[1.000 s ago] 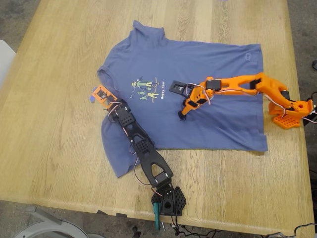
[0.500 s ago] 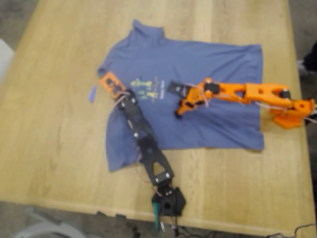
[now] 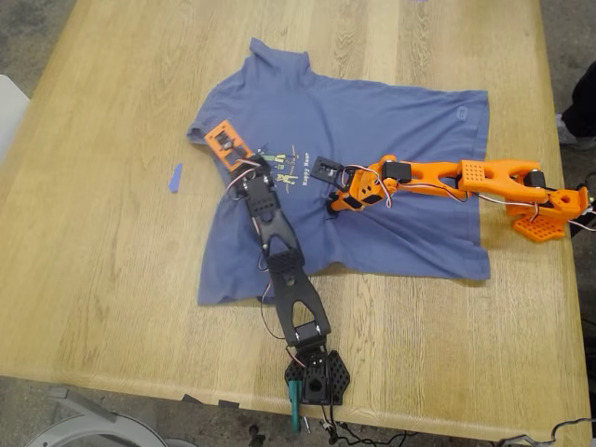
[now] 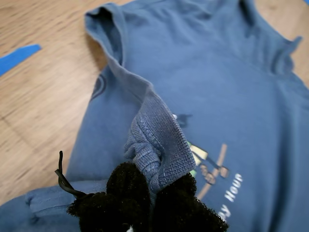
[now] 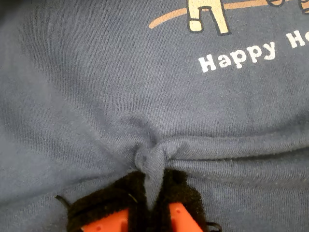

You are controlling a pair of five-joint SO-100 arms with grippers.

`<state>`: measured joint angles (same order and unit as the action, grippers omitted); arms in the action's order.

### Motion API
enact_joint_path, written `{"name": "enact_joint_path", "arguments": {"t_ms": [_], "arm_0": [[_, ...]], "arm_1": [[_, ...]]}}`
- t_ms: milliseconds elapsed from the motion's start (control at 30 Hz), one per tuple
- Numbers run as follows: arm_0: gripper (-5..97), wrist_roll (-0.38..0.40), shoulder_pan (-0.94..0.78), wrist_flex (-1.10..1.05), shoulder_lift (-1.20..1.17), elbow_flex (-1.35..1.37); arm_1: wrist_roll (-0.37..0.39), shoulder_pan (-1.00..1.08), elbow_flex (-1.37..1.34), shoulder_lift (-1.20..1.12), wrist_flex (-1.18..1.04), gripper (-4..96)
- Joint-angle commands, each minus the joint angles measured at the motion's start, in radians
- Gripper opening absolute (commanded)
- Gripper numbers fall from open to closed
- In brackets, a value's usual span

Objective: Fold a T-shirt

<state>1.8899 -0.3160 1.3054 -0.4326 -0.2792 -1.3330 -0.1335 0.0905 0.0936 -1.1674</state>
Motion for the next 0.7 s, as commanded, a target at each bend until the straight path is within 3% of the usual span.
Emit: {"name": "enact_joint_path", "arguments": {"t_ms": [0,667], "arm_0": [[0,0.018,0.072,0.018,-0.261,-0.061],[0,0.018,0.400,0.207,-0.468,-0.058]], "arm_1": [[-0.003,0.035,0.040,-0.021,-0.051,0.2],[0.025,0.499,0.040,0.144,-0.132,-0.1]]}}
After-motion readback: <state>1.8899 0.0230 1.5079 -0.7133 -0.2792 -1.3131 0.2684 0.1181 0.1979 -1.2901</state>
